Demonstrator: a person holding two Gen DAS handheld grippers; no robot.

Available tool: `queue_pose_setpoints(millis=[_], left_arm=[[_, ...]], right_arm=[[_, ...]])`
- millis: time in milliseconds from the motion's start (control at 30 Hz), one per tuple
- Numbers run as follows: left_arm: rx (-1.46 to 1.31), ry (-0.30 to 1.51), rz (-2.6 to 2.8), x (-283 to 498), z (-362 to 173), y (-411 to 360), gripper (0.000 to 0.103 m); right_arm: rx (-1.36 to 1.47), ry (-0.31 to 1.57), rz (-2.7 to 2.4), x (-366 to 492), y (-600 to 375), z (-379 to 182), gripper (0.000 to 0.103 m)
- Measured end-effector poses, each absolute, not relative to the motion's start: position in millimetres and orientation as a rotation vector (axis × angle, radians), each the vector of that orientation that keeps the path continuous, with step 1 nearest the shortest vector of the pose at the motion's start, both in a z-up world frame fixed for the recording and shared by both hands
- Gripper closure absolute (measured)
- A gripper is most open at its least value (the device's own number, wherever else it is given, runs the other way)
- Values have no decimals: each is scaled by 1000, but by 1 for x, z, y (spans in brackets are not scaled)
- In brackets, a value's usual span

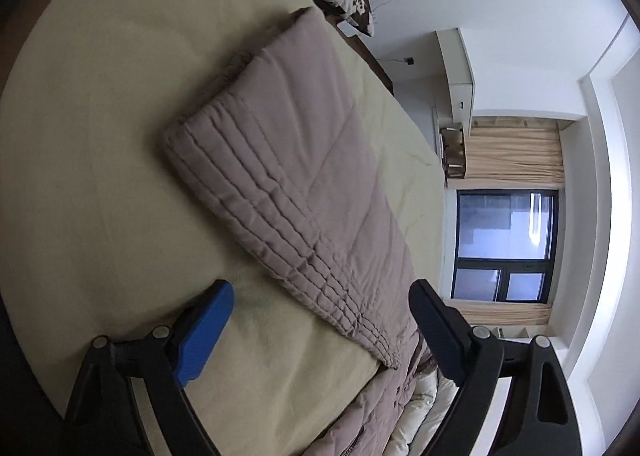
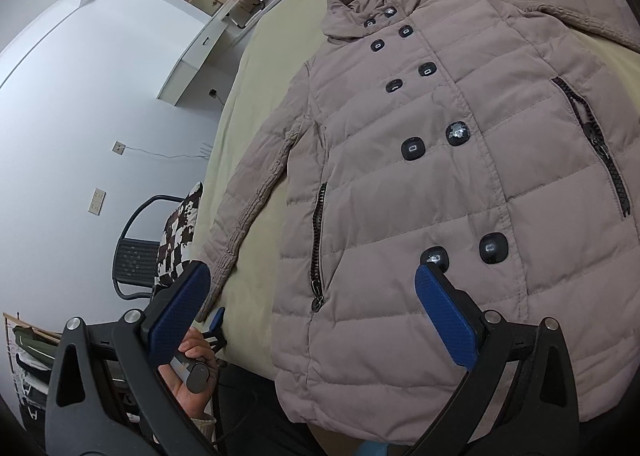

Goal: Fold large clothes
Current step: 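Grasp the sleeve cuff with the left tool and fold it across the coat body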

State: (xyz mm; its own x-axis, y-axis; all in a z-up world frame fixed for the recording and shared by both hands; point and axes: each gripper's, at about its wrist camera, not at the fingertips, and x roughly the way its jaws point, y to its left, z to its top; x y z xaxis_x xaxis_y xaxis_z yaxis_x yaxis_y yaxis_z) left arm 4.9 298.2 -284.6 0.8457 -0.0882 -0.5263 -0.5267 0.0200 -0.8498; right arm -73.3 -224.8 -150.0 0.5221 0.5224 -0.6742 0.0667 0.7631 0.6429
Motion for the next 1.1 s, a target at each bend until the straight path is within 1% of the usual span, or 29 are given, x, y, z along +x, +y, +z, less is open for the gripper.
queue_pose_setpoints(millis=[133, 167, 200, 233, 267, 300, 367, 400, 467, 533, 600, 700, 800, 867, 933, 1000, 1033, 1067, 1100], left_arm=[[-1568, 457, 412, 11, -286, 303, 13], [-1575, 449, 426, 14, -286, 305, 18], [-1579, 452, 441, 17, -286, 307, 28], [-1601, 431, 464, 20, -287, 310, 33], [-1596, 445, 477, 27, -287, 316, 43], [-1584, 462, 483, 30, -285, 318, 61], [-1554, 505, 491, 38, -277, 323, 83], [-1541, 513, 486, 43, -268, 322, 88], [-1439, 512, 437, 58, -239, 310, 89], [-1297, 511, 353, 82, -200, 284, 90], [-1152, 520, 232, 110, -163, 237, 90], [-860, 552, 58, 148, -119, 131, 90], [-621, 605, -116, 170, -110, 20, 91], [-500, 662, -218, 185, -124, -49, 90], [-414, 746, -256, 197, -152, -104, 83], [-375, 824, -263, 204, -182, -137, 66], [-371, 878, -270, 206, -197, -150, 59], [-384, 942, -278, 207, -210, -161, 45], [-409, 974, -290, 200, -219, -167, 40]], right_arm=[[659, 980, 299, -66, -224, -149, 0], [656, 975, 297, -65, -225, -149, 0], [656, 970, 296, -66, -227, -150, 0], [657, 965, 296, -65, -230, -150, 0], [658, 959, 293, -66, -233, -150, 0], [657, 951, 288, -68, -238, -151, 0], [647, 933, 273, -69, -247, -151, 2], [644, 925, 268, -71, -253, -152, 3], [632, 909, 251, -73, -266, -153, 5], [617, 890, 232, -75, -280, -154, 7], [616, 880, 209, -75, -297, -158, 8], [652, 858, 170, -76, -327, -163, 9], [667, 837, 121, -80, -356, -168, 9], [689, 829, 89, -83, -377, -174, 9], [718, 832, 66, -84, -396, -180, 9], [747, 855, 56, -83, -411, -187, 8], [761, 862, 49, -82, -418, -191, 8], [774, 866, 49, -82, -423, -194, 8], [788, 870, 52, -81, -428, -197, 8]])
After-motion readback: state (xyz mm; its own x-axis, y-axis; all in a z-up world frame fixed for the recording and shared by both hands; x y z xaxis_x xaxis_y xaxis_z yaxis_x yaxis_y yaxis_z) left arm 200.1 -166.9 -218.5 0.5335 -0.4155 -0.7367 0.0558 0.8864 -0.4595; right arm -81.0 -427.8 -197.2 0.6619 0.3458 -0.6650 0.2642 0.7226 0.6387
